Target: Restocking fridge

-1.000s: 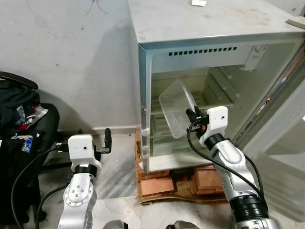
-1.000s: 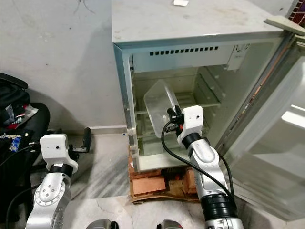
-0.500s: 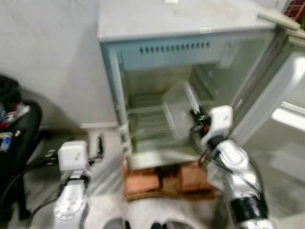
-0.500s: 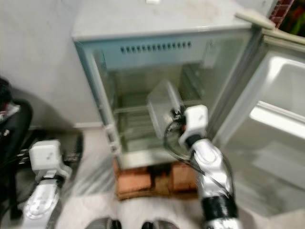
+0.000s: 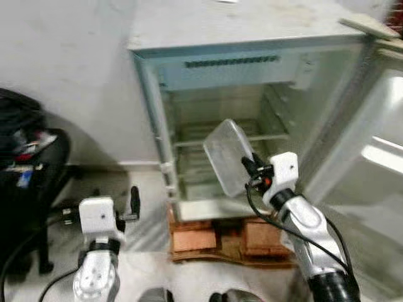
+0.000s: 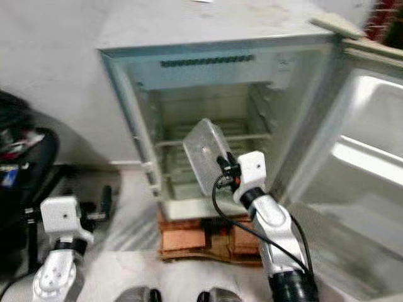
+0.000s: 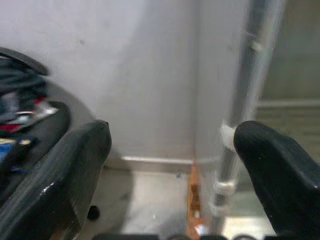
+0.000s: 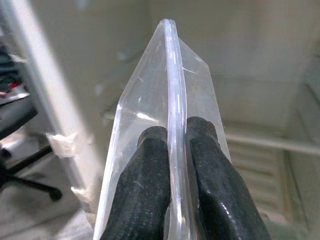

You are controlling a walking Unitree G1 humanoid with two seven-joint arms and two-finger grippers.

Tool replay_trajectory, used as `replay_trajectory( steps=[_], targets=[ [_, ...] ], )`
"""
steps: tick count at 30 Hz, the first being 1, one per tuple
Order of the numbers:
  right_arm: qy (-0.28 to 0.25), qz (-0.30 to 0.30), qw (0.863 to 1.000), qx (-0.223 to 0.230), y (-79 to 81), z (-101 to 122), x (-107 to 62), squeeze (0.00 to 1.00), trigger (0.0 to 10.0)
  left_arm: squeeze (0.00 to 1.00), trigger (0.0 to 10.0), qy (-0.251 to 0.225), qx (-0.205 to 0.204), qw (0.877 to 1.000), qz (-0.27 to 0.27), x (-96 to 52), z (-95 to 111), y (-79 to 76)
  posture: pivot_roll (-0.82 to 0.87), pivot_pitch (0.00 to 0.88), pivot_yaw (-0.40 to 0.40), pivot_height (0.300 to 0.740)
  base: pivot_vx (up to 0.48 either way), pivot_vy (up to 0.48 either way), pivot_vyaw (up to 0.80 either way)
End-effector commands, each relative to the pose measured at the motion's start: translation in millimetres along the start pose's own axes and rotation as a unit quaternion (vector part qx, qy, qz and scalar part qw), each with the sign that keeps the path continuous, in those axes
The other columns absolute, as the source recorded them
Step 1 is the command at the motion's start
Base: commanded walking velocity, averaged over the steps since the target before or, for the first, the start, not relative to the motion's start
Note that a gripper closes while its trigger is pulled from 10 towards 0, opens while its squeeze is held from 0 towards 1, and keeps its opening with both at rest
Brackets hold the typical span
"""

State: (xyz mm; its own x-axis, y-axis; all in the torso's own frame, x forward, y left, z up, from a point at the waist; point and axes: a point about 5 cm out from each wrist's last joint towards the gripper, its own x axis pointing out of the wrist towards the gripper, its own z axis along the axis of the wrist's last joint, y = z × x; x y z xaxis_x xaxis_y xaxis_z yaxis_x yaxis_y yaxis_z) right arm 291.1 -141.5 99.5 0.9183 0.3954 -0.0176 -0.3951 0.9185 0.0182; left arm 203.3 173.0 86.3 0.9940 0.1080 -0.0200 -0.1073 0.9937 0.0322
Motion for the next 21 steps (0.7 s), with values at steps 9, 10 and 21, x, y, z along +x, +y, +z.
replay_trajectory(
  steps=[9, 10, 21],
  targets=[
    [0.002, -0.009, 1.0, 0.008, -4.2, 3.0, 4.1, 0.0, 10.0, 0.0, 10.0, 0.005, 0.005, 1.0, 0.005, -2.0, -1.7, 4.9, -0.04, 0.098, 0.001, 0.74, 0.276, 0.0, 0.0],
    [0.002, -0.009, 1.0, 0.008, -4.2, 3.0, 4.1, 0.0, 10.0, 0.0, 10.0, 0.005, 0.005, 1.0, 0.005, -2.0, -1.7, 4.9, -0.04, 0.098, 0.001, 0.74, 0.262, 0.0, 0.0],
    [0.005, -0.01, 1.0, 0.007, -3.6, 1.8, 4.2, 0.0, 10.0, 0.0, 10.0, 0.01, 0.0, 1.0, 0.004, -0.7, -2.9, 2.7, -0.04, 0.101, -0.002, 0.74, 0.194, 0.0, 0.0]
  ],
)
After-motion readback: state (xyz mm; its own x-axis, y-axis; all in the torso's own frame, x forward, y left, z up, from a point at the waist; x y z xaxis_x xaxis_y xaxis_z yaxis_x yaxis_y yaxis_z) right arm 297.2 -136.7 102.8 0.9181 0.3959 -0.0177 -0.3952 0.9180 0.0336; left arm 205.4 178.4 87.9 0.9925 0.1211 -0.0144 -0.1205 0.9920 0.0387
